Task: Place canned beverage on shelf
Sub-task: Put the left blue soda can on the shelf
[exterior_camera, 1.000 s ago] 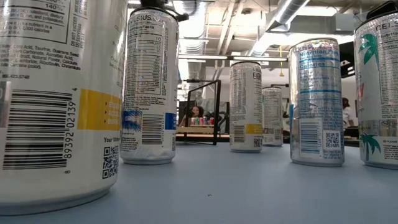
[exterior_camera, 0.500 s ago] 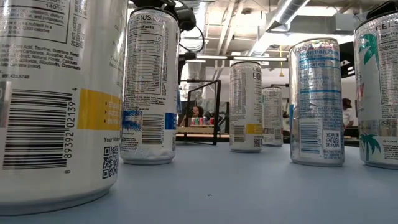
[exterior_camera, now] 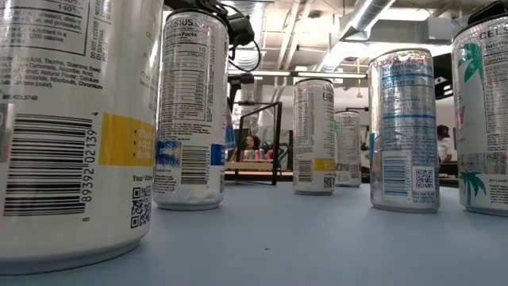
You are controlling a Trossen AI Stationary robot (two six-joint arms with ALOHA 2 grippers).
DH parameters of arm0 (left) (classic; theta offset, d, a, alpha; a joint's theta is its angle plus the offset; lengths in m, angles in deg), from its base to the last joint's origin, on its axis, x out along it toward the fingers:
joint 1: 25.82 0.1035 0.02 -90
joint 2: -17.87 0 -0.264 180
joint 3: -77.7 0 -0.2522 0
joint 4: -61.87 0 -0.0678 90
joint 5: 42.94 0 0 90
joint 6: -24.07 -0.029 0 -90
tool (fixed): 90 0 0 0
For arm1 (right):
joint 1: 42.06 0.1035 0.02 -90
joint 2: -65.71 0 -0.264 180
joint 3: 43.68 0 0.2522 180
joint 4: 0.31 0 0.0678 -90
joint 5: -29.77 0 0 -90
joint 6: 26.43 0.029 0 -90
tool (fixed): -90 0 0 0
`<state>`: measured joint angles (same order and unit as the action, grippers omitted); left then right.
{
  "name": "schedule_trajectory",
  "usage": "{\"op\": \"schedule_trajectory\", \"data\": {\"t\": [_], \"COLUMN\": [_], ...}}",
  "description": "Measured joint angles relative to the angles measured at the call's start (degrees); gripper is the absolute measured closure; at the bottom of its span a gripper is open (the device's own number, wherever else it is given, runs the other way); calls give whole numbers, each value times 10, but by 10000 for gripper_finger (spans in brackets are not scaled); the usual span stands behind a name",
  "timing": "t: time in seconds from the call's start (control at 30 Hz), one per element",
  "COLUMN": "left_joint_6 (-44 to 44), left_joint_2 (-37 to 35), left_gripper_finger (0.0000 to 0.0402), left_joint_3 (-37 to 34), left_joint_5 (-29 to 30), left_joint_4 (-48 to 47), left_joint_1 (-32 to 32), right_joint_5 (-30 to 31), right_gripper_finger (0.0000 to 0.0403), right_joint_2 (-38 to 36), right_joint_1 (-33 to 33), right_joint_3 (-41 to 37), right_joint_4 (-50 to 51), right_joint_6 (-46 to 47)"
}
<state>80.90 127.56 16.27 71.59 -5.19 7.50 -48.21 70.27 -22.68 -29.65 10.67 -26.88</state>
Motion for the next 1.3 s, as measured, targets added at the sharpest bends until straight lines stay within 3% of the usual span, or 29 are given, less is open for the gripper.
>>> {"op": "schedule_trajectory", "data": {"t": [0.13,0.57,1.3], "left_joint_6": [12,26,39], "left_joint_2": [0,7,10], "left_gripper_finger": [187,187,187], "left_joint_3": [0,0,0], "left_joint_5": [22,-7,15], "left_joint_4": [6,-3,-11], "left_joint_1": [-3,-1,8], "right_joint_5": [0,0,0], "right_gripper_finger": [403,403,403], "right_joint_2": [0,0,0], "right_joint_1": [0,0,0], "right_joint_3": [0,0,0], "right_joint_4": [0,0,0], "right_joint_6": [0,0,0]}}
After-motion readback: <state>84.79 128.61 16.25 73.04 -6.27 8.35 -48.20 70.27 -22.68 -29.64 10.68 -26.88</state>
